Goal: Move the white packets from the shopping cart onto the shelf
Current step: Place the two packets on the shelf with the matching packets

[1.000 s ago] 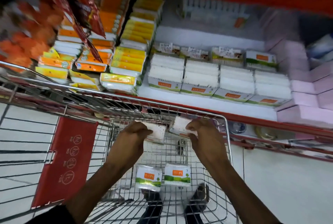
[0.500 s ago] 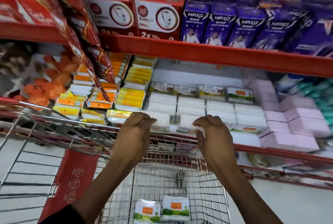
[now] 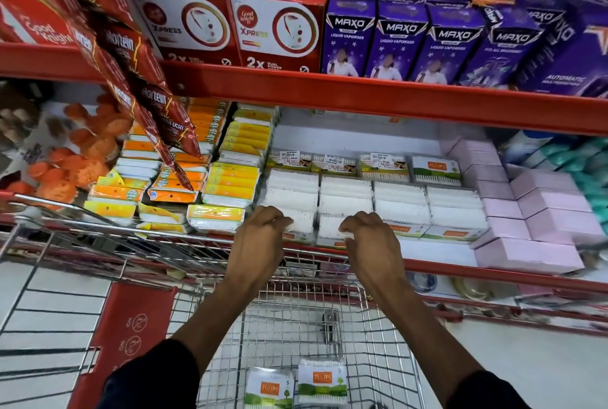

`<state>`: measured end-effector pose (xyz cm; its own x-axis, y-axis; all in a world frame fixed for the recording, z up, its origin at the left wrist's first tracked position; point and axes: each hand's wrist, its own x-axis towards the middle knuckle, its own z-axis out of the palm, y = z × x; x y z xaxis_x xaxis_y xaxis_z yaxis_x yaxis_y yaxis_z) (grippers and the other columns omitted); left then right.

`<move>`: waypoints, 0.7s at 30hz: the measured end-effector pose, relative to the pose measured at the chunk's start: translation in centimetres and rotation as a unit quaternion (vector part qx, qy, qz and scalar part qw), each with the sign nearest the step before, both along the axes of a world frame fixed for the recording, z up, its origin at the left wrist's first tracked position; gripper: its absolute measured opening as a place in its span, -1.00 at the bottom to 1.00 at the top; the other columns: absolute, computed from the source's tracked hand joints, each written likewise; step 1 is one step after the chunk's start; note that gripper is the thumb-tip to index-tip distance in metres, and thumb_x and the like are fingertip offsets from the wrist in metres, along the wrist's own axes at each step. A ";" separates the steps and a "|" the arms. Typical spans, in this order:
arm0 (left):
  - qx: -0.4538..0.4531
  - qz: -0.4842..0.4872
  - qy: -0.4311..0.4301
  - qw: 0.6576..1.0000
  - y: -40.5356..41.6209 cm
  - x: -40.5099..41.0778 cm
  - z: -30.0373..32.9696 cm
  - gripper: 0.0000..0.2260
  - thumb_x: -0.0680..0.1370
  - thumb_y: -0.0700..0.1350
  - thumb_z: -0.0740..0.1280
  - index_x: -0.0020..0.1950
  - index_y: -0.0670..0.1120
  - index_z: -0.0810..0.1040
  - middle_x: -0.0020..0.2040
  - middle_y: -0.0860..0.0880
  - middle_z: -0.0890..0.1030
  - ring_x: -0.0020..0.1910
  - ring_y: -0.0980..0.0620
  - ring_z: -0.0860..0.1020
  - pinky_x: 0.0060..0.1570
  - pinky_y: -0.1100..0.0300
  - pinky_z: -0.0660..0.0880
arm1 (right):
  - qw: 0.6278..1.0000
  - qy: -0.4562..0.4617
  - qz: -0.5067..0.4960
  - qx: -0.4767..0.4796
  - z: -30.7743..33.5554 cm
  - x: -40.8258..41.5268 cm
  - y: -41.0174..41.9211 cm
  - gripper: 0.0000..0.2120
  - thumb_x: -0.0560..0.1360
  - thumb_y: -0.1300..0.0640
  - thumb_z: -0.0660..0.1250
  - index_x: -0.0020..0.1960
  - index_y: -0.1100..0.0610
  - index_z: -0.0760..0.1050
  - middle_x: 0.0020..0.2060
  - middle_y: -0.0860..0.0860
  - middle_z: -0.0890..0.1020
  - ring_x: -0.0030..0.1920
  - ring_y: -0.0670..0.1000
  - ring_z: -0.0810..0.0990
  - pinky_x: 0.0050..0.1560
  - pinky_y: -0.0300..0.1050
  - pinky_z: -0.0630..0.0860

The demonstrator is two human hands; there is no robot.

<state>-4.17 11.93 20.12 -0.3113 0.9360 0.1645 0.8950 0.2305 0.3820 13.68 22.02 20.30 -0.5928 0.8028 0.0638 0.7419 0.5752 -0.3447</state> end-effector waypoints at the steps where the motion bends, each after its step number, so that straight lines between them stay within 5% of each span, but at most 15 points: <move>1: -0.003 0.000 -0.001 1.000 0.1 0.0 -0.2 -0.63 0.35 -0.49 0.38 0.07 -0.16 0.67 -0.05 -0.09 0.65 0.00 -0.12 0.58 -0.23 -0.09 0.66 | 1.000 0.003 -0.001 0.000 -0.1 0.0 0.0 -0.58 0.27 0.47 0.43 -0.01 0.06 0.61 -0.08 -0.01 0.66 -0.02 0.07 0.57 -0.04 -0.06 0.56; 7: -0.013 0.009 -0.008 1.000 0.5 -0.1 -1.2 -0.63 0.40 -0.46 0.35 0.11 -0.13 0.66 -0.02 -0.07 0.64 0.02 -0.11 0.57 -0.13 -0.20 0.62 | 1.000 0.020 -0.004 0.000 -0.4 -0.1 0.4 -0.63 0.31 0.46 0.43 -0.02 0.08 0.62 -0.09 0.01 0.67 -0.03 0.08 0.58 -0.03 -0.03 0.58; 21: 0.013 0.000 0.000 1.000 0.7 0.6 -1.0 -0.66 0.41 -0.47 0.36 0.10 -0.17 0.67 -0.04 -0.11 0.66 0.00 -0.11 0.60 -0.13 -0.06 0.66 | 1.000 0.023 0.003 -0.004 -0.8 -0.1 0.6 -0.63 0.28 0.46 0.43 -0.02 0.09 0.62 -0.10 0.02 0.67 -0.03 0.10 0.57 -0.06 0.01 0.59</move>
<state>-3.57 12.59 19.15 -0.3120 0.9311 0.1889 0.8946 0.2210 0.3885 13.57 22.62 19.47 -0.5936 0.8002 0.0861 0.7217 0.5765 -0.3831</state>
